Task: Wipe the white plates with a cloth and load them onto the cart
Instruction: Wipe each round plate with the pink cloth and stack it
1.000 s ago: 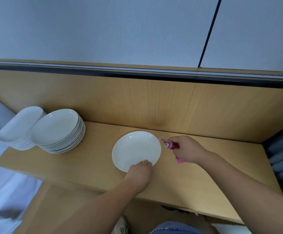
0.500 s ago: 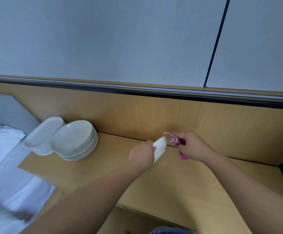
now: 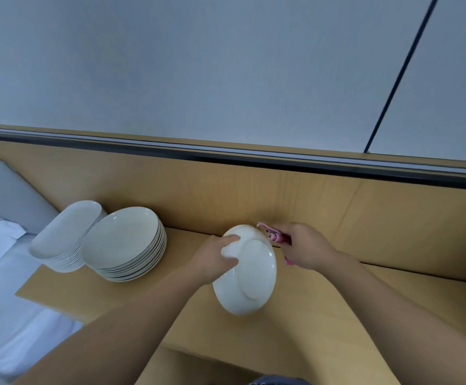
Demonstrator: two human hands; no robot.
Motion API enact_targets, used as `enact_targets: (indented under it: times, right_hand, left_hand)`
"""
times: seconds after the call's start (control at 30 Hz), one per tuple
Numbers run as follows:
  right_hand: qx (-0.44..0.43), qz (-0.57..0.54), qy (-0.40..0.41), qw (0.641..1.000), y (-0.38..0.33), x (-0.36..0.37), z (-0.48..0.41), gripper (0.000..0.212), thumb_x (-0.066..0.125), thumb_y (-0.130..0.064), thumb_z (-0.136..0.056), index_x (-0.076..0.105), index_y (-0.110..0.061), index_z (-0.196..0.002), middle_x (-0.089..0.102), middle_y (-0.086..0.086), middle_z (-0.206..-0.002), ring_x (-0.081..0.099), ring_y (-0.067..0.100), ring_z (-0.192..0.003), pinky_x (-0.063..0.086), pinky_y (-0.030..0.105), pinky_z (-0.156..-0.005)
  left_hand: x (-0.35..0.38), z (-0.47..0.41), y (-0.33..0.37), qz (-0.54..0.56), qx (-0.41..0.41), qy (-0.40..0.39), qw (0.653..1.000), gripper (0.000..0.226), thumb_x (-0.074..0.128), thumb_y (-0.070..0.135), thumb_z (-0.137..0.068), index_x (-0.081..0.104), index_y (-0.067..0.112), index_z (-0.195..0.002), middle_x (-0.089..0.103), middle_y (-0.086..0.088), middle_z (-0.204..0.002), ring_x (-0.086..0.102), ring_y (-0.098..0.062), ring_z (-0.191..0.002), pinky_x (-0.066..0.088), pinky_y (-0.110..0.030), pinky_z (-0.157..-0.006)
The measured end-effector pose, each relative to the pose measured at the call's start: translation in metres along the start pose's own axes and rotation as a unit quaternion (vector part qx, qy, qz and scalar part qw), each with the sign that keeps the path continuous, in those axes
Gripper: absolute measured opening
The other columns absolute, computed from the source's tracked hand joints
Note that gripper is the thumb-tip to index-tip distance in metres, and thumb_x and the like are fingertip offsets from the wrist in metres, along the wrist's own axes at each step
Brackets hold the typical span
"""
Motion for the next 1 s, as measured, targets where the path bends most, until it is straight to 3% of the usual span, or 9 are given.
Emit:
enact_targets:
  times: [0.07,0.17,0.3,0.4,0.53,0.77,1.0]
  right_hand:
    - [-0.019,0.055,0.007,0.998,0.0,0.016,-0.02,0.052,0.045,-0.011,-0.087,0.058,-0.049,-0.121,0.061,-0.015,-0.082,0.061,0.008,-0.071,0.048,0.023,-0.062]
    - [-0.06,0.159,0.015,0.985,0.002,0.043,-0.053,0.053,0.044,-0.014,-0.085,0.055,-0.043,-0.128,0.065,-0.011,-0.1,0.06,0.017,-0.091,0.051,0.033,-0.076]
    - [-0.116,0.21,0.018,0.971,-0.006,0.073,-0.086,0.054,0.045,-0.005,-0.085,0.055,-0.028,-0.132,0.063,-0.005,-0.111,0.058,0.021,-0.097,0.044,0.031,-0.081]
    - [-0.101,0.254,-0.033,0.961,-0.005,0.095,-0.104,0.06,0.044,-0.004,-0.084,0.046,-0.029,-0.138,0.056,-0.004,-0.116,0.055,0.021,-0.102,0.043,0.032,-0.084]
    - [-0.07,0.188,-0.088,0.976,0.007,0.114,-0.112,0.073,0.042,0.001,-0.082,0.034,-0.034,-0.146,0.047,-0.008,-0.124,0.051,0.017,-0.102,0.05,0.034,-0.08]
    - [-0.024,0.124,-0.042,0.991,0.034,0.117,-0.098,0.07,0.039,-0.005,-0.093,0.023,-0.046,-0.148,0.045,-0.012,-0.134,0.056,0.015,-0.098,0.049,0.029,-0.083]
    - [0.099,0.011,0.012,0.995,0.069,0.141,-0.045,0.055,0.037,-0.02,-0.1,0.026,-0.038,-0.151,0.039,-0.011,-0.148,0.051,0.016,-0.12,0.037,0.02,-0.095]
  left_hand:
    - [-0.005,-0.004,-0.016,0.023,0.001,-0.024,0.999,0.058,0.072,0.021,-0.083,0.052,0.03,-0.136,0.045,0.001,-0.125,0.053,-0.013,-0.105,0.044,-0.021,-0.081]
    - [-0.008,-0.008,-0.039,0.065,-0.015,-0.04,0.997,0.063,0.08,0.018,-0.074,0.057,0.032,-0.131,0.052,-0.002,-0.129,0.054,-0.014,-0.111,0.047,-0.022,-0.086]
    - [-0.01,-0.008,-0.063,0.116,-0.045,-0.076,0.989,0.068,0.08,0.011,-0.073,0.055,0.032,-0.134,0.056,0.003,-0.131,0.051,-0.013,-0.121,0.045,-0.023,-0.095]
    - [-0.011,-0.01,-0.075,0.129,-0.044,-0.081,0.987,0.067,0.078,0.009,-0.076,0.054,0.029,-0.135,0.054,0.005,-0.129,0.048,-0.009,-0.12,0.04,-0.018,-0.092]
    - [-0.009,-0.014,-0.086,0.142,-0.053,-0.089,0.984,0.068,0.078,0.009,-0.078,0.051,0.026,-0.138,0.05,0.006,-0.131,0.044,-0.011,-0.125,0.036,-0.016,-0.092]
    - [-0.007,-0.017,-0.099,0.137,-0.049,-0.089,0.985,0.07,0.078,0.012,-0.077,0.05,0.028,-0.139,0.049,0.009,-0.133,0.043,-0.007,-0.122,0.038,-0.021,-0.1]
    - [0.003,-0.007,-0.112,0.151,-0.085,-0.068,0.983,0.085,0.082,0.025,-0.069,0.04,0.045,-0.141,0.042,0.008,-0.143,0.042,-0.015,-0.13,0.042,-0.029,-0.102]
Point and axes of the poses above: each hand's wrist, its own z-axis away from the middle knuckle, its own x-axis out of the palm, y = z × x, the point moved 1 cm from there along -z, towards the middle knuckle
